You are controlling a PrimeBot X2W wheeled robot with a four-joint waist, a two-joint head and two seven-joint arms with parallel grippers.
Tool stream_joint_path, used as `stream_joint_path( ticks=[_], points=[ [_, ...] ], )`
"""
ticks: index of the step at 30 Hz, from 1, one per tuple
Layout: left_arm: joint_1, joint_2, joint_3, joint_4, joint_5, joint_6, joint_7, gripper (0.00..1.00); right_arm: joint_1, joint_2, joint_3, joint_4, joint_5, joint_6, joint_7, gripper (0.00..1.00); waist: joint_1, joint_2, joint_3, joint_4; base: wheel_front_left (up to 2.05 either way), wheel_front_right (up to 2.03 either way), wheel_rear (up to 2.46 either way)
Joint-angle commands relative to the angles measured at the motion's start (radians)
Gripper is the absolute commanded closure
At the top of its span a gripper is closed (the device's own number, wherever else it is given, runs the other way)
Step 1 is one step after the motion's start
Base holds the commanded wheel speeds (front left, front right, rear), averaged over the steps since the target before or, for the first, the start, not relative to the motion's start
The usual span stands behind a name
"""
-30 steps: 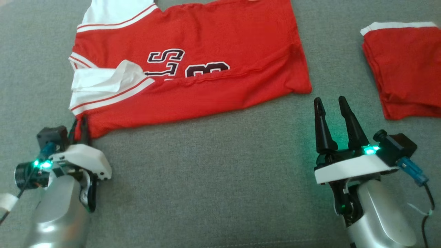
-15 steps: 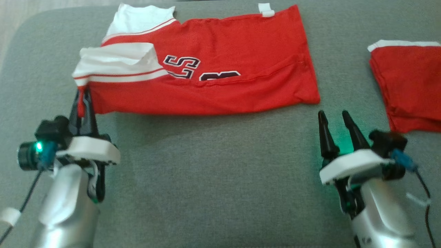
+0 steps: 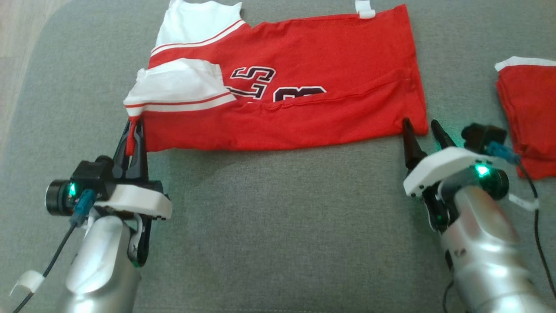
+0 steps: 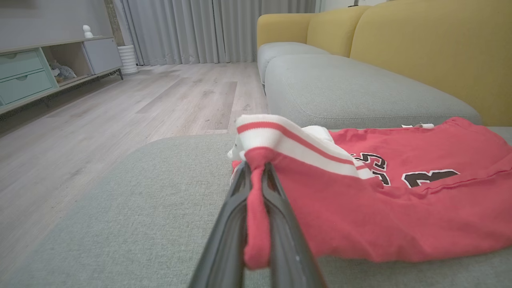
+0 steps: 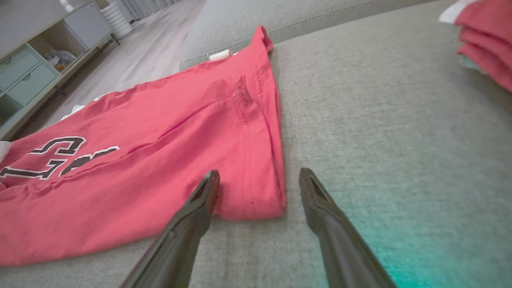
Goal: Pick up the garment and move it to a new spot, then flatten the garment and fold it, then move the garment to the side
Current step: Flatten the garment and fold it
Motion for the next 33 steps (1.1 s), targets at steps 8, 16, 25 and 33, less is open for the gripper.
stream_joint_path(
  ticks=[8,16,25,33],
  points=[
    [-0.023,0.01,0.019,-0.026,0.019,-0.011,-0.012,1.0,-0.131,0.004,0.035,0.193,-0.095,-0.001,0.02,1.0,0.0,0.0,-0.007,0.017,0.0,0.0,0.0],
    [0.021,0.039,0.021,0.041,0.028,-0.008,-0.012,1.0,-0.134,0.004,-0.047,0.299,-0.18,-0.001,-0.089,1.0,0.0,0.0,-0.074,-0.013,0.0,0.0,0.0],
    [0.123,0.079,0.019,0.083,0.02,-0.009,0.001,1.0,-0.059,0.004,-0.031,0.315,-0.137,-0.001,-0.132,1.0,0.0,0.0,-0.174,-0.077,0.0,0.0,0.0],
    [0.233,0.08,-0.006,0.046,0.003,-0.019,0.065,1.0,0.042,0.004,-0.082,0.329,-0.13,-0.001,-0.144,1.0,0.0,0.0,-0.255,-0.106,0.0,0.0,0.0]
  ],
)
